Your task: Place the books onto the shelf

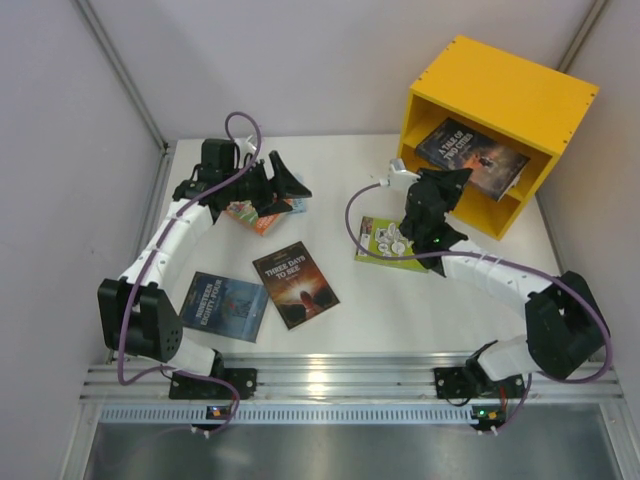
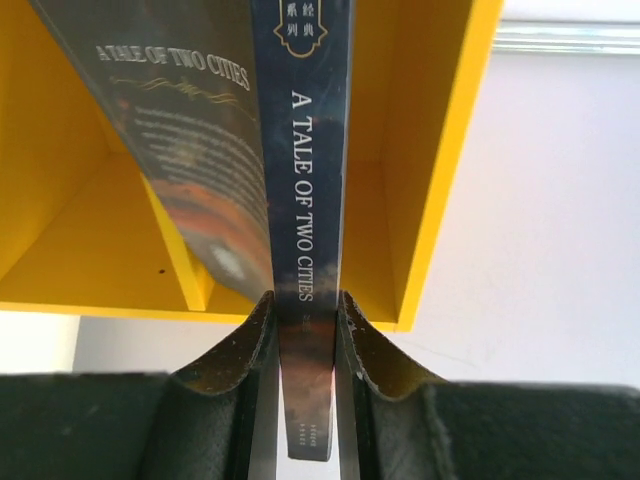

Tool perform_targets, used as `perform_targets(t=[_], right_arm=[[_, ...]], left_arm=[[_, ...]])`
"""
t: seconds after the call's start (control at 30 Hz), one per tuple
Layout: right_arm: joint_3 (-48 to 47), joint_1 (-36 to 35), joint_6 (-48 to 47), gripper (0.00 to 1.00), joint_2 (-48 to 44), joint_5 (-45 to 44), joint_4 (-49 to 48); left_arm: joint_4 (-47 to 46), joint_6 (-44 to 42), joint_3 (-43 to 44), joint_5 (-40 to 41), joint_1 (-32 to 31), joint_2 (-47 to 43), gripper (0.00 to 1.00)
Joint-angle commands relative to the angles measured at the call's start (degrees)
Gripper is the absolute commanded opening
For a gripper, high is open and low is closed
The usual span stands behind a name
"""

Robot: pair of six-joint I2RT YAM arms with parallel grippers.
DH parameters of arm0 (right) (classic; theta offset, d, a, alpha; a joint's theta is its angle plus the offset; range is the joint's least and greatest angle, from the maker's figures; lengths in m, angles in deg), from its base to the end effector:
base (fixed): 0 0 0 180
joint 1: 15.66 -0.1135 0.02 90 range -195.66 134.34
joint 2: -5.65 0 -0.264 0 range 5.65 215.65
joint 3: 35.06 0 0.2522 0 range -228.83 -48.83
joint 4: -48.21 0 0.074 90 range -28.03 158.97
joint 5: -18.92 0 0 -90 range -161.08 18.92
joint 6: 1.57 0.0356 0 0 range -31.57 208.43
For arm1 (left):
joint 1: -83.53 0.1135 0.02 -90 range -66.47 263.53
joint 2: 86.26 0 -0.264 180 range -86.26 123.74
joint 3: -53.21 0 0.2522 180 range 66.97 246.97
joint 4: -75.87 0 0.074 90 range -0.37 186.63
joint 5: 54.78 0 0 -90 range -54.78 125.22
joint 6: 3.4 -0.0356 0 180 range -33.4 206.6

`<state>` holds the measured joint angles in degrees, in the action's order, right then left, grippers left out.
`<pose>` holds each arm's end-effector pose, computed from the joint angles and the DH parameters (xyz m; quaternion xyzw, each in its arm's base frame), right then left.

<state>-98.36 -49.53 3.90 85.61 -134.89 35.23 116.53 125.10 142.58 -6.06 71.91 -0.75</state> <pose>0.2711 0.1435 0.2954 -0.3468 0.6276 -0.5969 0.3599 0.3201 -0.0898 0.3333 -0.0410 0.8505 -0.4630 0.2461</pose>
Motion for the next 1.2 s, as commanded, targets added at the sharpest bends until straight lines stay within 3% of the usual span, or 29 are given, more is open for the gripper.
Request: perform_targets(t=[0.0, 0.33, 0.47, 0.77, 1.0, 1.17], right_arm=[[-4.86, 1.17, -7.09, 0.00, 1.58, 1.84, -13.22], [-6.45, 1.52, -27.25, 0.00, 10.82, 4.40, -45.99], [-8.54, 1.61, -29.99, 0.00, 12.32, 4.93, -50.33], [-8.57, 1.44, -32.54, 0.00, 10.13, 4.84, -51.04], [0.05, 3.72, -17.27, 0.00, 7.84, 2.03, -41.48], [0.32, 6.09, -2.43, 0.00, 6.96, 1.41, -24.88]], left_arm=[[-3.52, 0.70, 0.15, -0.65, -0.07, -1.49, 0.88], [-2.11, -0.35, 0.32, 0.32, -0.07, -2.81, 0.88], [-2.02, -0.27, 0.15, 0.23, -0.16, -2.72, 0.88], [-2.99, 0.35, -0.47, 0.06, -0.07, -2.81, 0.88], [-4.22, 1.31, -2.22, -0.56, -0.07, -3.07, 0.88], [-4.13, 1.05, -2.84, -0.47, -0.16, -3.86, 0.88]])
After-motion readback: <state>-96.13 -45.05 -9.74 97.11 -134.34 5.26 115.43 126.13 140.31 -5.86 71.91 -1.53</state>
